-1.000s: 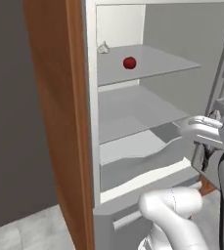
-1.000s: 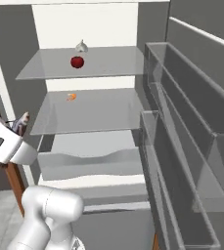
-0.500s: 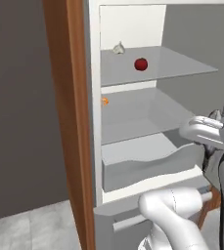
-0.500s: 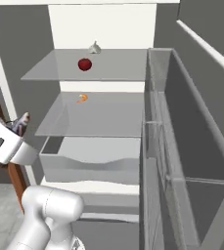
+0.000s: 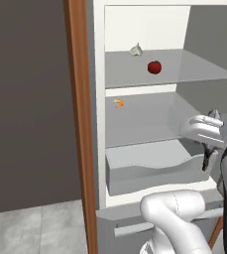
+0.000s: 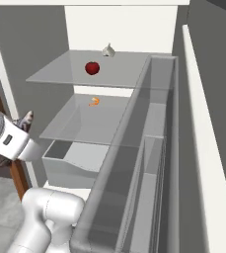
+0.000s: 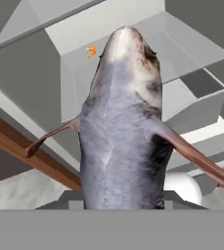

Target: Transport the fish and tomato to the fridge. Place the fish on the rack containing meat and place the tomato on the rack containing the vegetable, ensuring meats and vegetables are on different racks.

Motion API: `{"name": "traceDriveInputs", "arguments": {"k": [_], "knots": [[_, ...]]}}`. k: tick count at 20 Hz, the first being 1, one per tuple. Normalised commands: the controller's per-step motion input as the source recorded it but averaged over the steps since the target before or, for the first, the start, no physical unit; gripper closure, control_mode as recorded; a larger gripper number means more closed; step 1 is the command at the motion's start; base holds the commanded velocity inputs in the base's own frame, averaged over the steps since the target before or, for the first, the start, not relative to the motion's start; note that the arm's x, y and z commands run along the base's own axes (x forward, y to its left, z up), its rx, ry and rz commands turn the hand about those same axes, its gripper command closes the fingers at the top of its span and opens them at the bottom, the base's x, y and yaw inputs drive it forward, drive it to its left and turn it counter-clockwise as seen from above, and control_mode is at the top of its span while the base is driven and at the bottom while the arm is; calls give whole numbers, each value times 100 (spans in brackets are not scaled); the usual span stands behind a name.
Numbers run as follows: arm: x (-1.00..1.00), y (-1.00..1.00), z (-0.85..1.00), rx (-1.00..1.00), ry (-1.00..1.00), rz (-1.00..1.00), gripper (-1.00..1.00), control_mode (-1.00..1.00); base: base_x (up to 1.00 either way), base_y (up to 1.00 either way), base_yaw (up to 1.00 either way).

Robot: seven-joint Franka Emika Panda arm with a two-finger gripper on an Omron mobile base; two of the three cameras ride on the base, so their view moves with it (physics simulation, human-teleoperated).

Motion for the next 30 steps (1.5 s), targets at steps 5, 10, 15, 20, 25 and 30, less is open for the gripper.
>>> {"name": "traceDriveInputs", "arguments": {"k": [5, 10, 15, 20, 25, 30], "knots": [[87, -1, -8, 0, 0, 5, 100, -100, 0, 0, 0], [45, 0, -32, -1, -12, 0, 100, -100, 0, 0, 0], [63, -4, -39, 0, -1, 1, 100, -100, 0, 0, 0], [86, -2, -32, 0, 1, 0, 100, -100, 0, 0, 0], [89, -6, -33, 0, 4, 0, 100, -100, 0, 0, 0], [70, -19, -37, 0, 1, 2, 100, -100, 0, 0, 0]]}}
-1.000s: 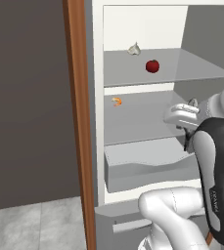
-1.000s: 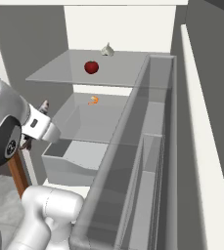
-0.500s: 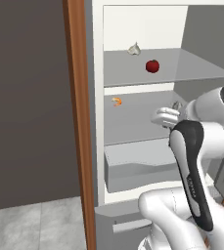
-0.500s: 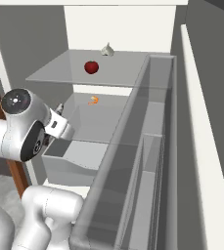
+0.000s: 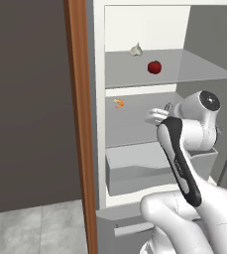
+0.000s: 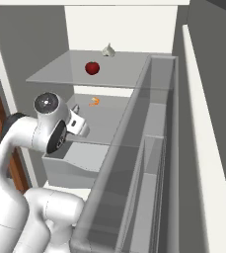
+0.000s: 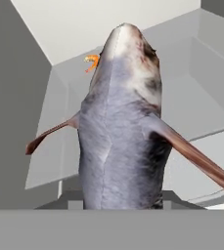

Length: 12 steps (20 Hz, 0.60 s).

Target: Transport the fish and tomato to the fridge. Place the fish on the rack containing meat and place the tomato on the rack containing the vegetable, ensuring meats and vegetables are on different racks.

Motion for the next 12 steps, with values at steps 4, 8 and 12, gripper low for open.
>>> {"name": "traceDriveInputs", "arguments": {"k": [4, 8, 12], "knots": [[61, -21, -42, 0, 3, 3, 100, -100, 0, 0, 0], [48, -19, -34, 0, 1, 3, 100, -100, 0, 0, 0], [51, -18, -35, 0, 4, 2, 100, -100, 0, 0, 0]]}}
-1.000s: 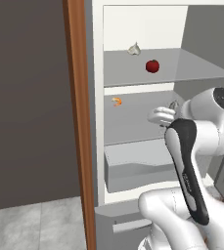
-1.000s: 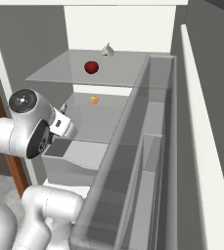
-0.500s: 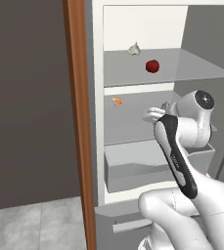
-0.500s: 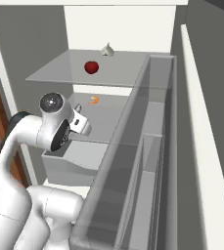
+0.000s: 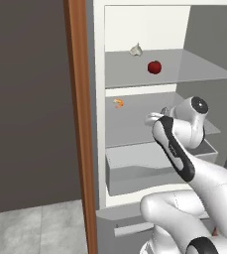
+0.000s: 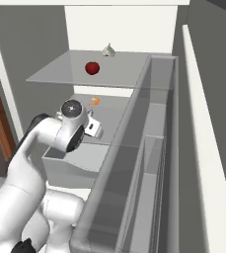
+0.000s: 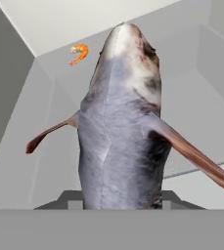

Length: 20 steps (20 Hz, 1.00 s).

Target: Transport the fish and tomato to the fridge. Place the fish on the rack containing meat and place the tomato on the rack containing the vegetable, ensuring meats and vegetables are on different racks.

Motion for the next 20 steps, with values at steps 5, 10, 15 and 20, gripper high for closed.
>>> {"name": "traceDriveInputs", "arguments": {"k": [5, 10, 15, 20], "knots": [[59, -16, -33, 0, 4, 1, 100, -100, 0, 0, 0], [52, -14, -24, 0, 5, 0, 100, -100, 0, 0, 0], [49, -9, -25, 0, 4, 0, 100, -100, 0, 0, 0], [49, -7, -23, 0, 1, 0, 100, -100, 0, 0, 0]]}}
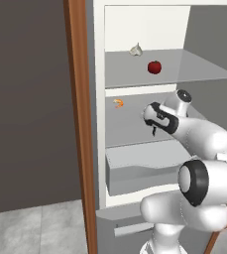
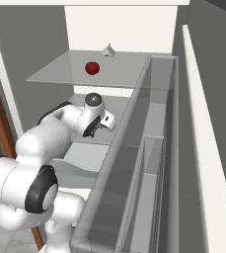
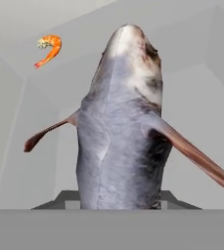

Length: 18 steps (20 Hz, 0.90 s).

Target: Transport the fish and tomato to the fridge. Place the fish on the rack containing meat and place the tomato on the rack containing the vegetable, ensuring meats and vegetables are on different racks.

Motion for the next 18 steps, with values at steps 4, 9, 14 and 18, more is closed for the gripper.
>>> {"name": "traceDriveInputs", "arguments": {"k": [4, 9, 14, 18], "knots": [[32, -2, -32, 0, 0, 1, 100, -100, 0, 0, 0], [0, 0, -62, 0, 0, 3, -100, -100, 0, 0, 0], [3, 0, -34, 0, -1, 1, -100, -100, 0, 0, 0], [-1, 0, -15, 0, -4, 0, -100, -100, 0, 0, 0]]}}
